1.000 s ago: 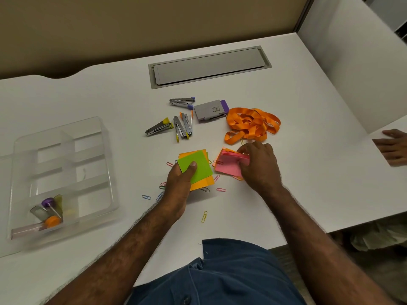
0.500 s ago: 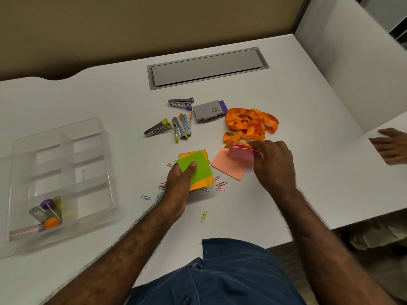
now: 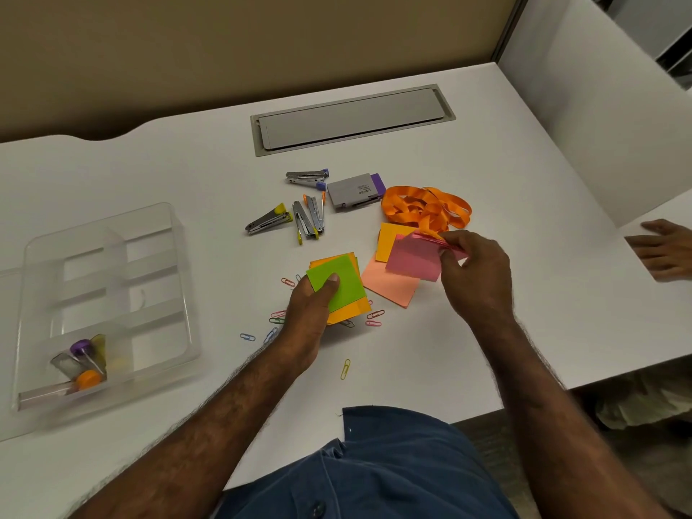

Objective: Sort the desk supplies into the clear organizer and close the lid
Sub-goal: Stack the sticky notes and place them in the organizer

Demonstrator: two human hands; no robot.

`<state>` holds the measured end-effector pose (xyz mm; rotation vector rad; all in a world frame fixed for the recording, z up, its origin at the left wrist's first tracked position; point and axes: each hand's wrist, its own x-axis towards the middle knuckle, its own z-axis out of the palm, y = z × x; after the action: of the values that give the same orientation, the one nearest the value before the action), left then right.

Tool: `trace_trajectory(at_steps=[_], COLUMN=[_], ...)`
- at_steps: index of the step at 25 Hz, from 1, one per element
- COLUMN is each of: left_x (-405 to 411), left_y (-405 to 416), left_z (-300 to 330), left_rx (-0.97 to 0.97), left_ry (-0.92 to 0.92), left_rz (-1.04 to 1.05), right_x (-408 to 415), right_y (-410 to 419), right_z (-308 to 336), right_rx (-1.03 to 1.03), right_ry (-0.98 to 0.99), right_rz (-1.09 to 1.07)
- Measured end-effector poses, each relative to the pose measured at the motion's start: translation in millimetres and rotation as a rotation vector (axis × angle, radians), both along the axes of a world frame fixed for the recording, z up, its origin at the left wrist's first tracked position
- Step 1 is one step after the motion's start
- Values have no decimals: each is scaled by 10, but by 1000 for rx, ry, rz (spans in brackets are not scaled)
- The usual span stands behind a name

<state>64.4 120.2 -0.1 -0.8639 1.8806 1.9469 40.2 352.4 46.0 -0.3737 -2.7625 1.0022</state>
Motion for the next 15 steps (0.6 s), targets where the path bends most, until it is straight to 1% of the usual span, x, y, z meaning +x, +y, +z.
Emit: trace_trajectory(at_steps=[1, 3, 5, 7, 9, 10, 13, 15], left_x=[-4, -12, -17, -16, -10, -8, -17, -15], left_y=[10, 31, 39, 42, 55, 66, 109, 137], left_z=[7, 21, 20, 7, -2, 11, 66, 63], left_rx=[1, 12, 18, 32, 74, 98, 159, 156], left_ry=[-4, -7, -4, 16, 49, 59, 51, 51], left_rz=[-5, -18, -32, -52, -60, -55, -30, -55], right_x=[8, 13, 3, -3, 20, 37, 112, 161], right_y=[-5, -18, -39, -78, -154, -208, -412, -525], right_z=[14, 27, 23, 8, -27, -54, -152, -210], right_rx=[-33, -171, -354, -583, -731, -748, -709, -665], right_ry=[6, -14, -50, -98, -167, -202, -269, -286], right_rz=[-8, 9, 48, 51, 68, 87, 110, 100])
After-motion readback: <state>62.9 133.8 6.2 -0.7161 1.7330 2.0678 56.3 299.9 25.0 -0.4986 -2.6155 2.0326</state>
